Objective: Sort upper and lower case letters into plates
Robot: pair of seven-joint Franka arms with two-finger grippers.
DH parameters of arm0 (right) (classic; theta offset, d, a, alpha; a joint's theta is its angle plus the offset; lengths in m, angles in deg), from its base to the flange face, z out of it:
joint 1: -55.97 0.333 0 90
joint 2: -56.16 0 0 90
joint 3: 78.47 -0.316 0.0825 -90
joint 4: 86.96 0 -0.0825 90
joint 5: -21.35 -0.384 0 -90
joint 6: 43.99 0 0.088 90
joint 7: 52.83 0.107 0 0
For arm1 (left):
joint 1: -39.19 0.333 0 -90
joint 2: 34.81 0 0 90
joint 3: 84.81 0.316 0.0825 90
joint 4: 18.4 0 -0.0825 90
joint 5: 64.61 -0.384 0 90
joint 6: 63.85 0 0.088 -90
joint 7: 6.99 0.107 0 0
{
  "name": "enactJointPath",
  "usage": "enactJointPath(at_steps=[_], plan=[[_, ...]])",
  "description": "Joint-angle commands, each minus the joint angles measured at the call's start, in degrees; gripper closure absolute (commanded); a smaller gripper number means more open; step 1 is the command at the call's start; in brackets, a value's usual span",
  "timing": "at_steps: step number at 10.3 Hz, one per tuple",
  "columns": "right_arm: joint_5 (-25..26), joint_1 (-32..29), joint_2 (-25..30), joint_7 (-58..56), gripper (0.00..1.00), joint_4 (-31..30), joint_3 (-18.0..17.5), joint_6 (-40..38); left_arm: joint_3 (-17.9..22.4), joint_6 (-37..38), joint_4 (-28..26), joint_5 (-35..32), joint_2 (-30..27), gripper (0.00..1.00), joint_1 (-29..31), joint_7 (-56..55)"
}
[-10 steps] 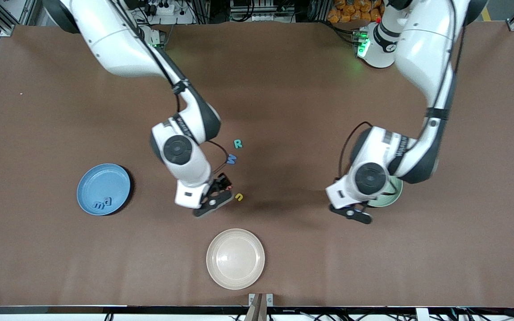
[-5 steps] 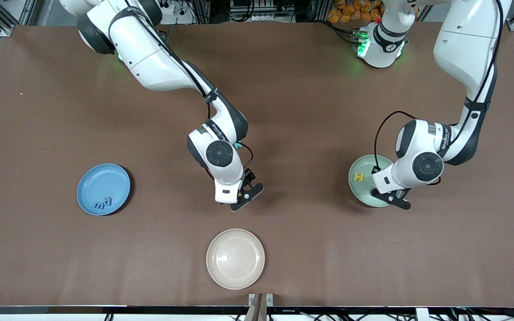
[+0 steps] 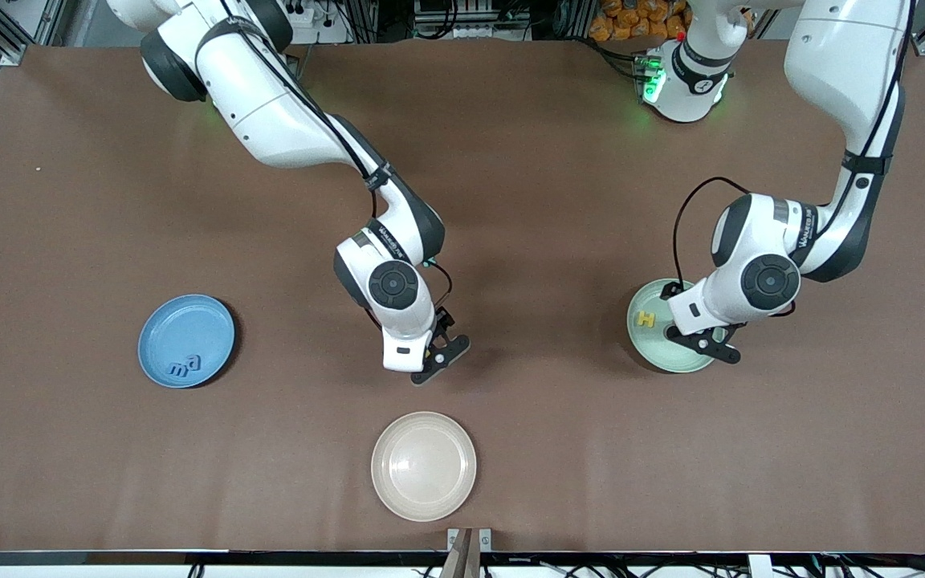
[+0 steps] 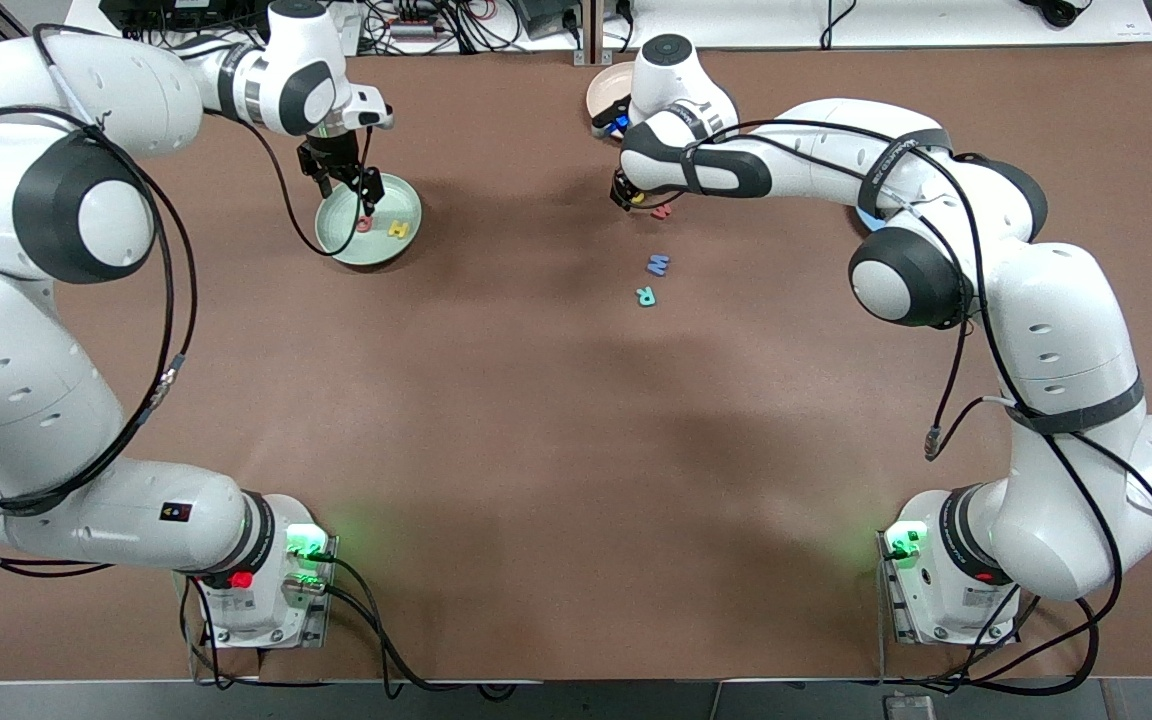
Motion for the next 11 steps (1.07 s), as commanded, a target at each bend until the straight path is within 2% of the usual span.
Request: enactJointPath(at_steps=[1,5,6,7,8,11], plan=[[-0.2,0.2,-4.1,-0.8,0.00,5.4,-0.2,-0.4,-2.8,1.1,1.7,1.8,0.7,0.00,-1.2,-12.4],[-0.1,0.2,-4.1,-0.9,0.00,5.1,-0.1,-0.4,-5.8,0.4,8.2,4.7,4.5,0.00,-3.5,-30.0],[-0.1,0.2,-4.2,-1.0,0.20,5.0,-0.1,-0.4,-5.8,0.2,8.7,5.3,4.8,0.00,-4.5,-33.6],[0.0,0.2,-4.2,-1.0,0.69,4.8,-0.1,-0.4,-5.8,-1.3,8.8,7.3,4.8,0.00,-6.2,-41.5],[0.0,0.2,-4.1,-1.2,1.00,4.7,-0.1,-0.4,-5.8,-2.2,8.8,7.6,4.8,0.00,-7.6,-48.7],[-0.3,-0.2,-3.7,-3.6,1.00,4.3,-0.1,-0.4,-5.8,-1.9,8.9,7.7,3.8,0.00,-4.7,-51.0]])
